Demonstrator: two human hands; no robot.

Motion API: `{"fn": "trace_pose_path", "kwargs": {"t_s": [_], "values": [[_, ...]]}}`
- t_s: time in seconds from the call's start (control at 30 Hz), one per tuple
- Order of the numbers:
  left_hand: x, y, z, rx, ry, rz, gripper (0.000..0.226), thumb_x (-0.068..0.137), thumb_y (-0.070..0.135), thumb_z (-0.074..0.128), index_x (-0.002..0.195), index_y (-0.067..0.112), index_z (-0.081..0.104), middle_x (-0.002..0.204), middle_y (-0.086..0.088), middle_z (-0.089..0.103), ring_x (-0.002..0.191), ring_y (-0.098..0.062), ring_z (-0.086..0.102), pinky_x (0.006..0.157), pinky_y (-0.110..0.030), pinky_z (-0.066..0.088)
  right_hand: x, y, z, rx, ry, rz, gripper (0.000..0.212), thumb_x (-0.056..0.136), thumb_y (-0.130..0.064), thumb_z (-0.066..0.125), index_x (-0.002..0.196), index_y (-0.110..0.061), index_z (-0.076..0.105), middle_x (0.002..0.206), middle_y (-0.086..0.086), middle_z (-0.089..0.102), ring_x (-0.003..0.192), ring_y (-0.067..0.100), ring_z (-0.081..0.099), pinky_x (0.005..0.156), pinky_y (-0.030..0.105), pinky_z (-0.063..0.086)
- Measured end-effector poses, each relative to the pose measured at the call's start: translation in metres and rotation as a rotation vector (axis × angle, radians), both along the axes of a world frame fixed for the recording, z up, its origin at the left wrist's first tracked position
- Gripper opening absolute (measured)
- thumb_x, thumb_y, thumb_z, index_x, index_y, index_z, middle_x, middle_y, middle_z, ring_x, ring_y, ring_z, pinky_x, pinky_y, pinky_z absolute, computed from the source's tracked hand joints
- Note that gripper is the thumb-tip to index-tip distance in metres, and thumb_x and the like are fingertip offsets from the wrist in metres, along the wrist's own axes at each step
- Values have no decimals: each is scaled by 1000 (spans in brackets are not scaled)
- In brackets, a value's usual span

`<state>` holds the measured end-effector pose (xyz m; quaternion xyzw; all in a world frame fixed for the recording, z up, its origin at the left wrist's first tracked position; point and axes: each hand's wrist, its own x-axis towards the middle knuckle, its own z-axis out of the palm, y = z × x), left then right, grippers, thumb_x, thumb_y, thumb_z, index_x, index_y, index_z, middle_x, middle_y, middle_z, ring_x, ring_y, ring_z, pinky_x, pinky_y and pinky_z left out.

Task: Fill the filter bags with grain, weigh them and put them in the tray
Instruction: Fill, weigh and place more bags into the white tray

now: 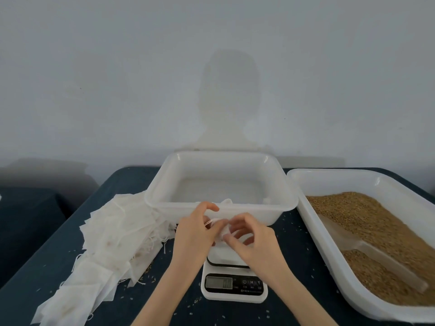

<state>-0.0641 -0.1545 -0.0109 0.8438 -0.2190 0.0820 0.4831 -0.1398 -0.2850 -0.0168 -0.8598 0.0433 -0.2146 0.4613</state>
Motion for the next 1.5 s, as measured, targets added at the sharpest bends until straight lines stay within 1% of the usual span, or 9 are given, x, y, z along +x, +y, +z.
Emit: {"fn": "trace_pose_path", "kwargs": {"t_s": [0.13,0.47,0.67,0.8,0.9,1.0,1.13,1.33,1.5], "values": [[6,-7,2,80,-76,17,21,77,48,67,78,48,46,44,13,50,58,2,53,58,-16,41,-1,-2,9,234,13,35,22,79,-27,77,93,-29,61,81,-12,73,75,2,67,68,14,50],[-3,-19,-1,-98,90,-166,15,90,32,62,103,33,55,54,7,59,49,-1,54,51,-12,44,1,-8,6,151,113,78,26,86,-26,67,105,-37,53,76,-10,73,75,2,68,71,18,53],[-2,-15,-7,67,-12,-190,44,92,15,57,133,28,46,73,2,67,66,-7,63,66,-17,49,6,-9,-1,-102,182,-4,24,91,-32,52,114,-37,48,75,-7,65,60,2,58,55,21,47],[1,-19,-5,269,-138,-129,48,96,18,49,142,25,39,61,4,56,53,-9,51,56,-22,44,9,-4,-4,-527,168,-118,44,93,-33,50,130,-35,28,106,-14,63,75,7,62,61,20,48],[1,-21,-1,354,-186,-65,43,97,21,46,139,25,36,57,7,49,51,-7,48,49,-20,36,10,-2,-3,-605,50,-135,34,85,-12,59,107,-29,40,107,-15,52,50,8,43,43,12,28],[2,-21,1,408,-199,-56,46,96,24,49,139,26,33,72,3,63,65,-15,59,56,-22,39,12,-7,-2,-637,42,-132,24,82,-2,58,81,-27,59,107,-14,51,55,8,43,44,14,25],[0,-19,3,507,-266,-14,46,94,32,50,135,32,30,80,5,66,75,-15,62,56,-25,35,14,-15,1,-635,152,-99,40,90,-8,45,101,-36,71,117,-22,53,84,5,56,58,20,38],[7,-18,7,58,133,-312,31,85,24,63,114,31,52,53,18,52,53,1,46,52,-12,34,9,-12,4,-484,314,-10,22,91,-38,49,93,-30,70,86,-11,70,75,10,63,65,26,49],[8,-3,14,49,129,-547,56,78,28,77,124,39,48,107,25,53,99,6,51,84,-11,42,9,-25,14,-179,315,40,12,80,-41,66,69,-43,71,68,-15,68,65,7,61,64,29,49]]}}
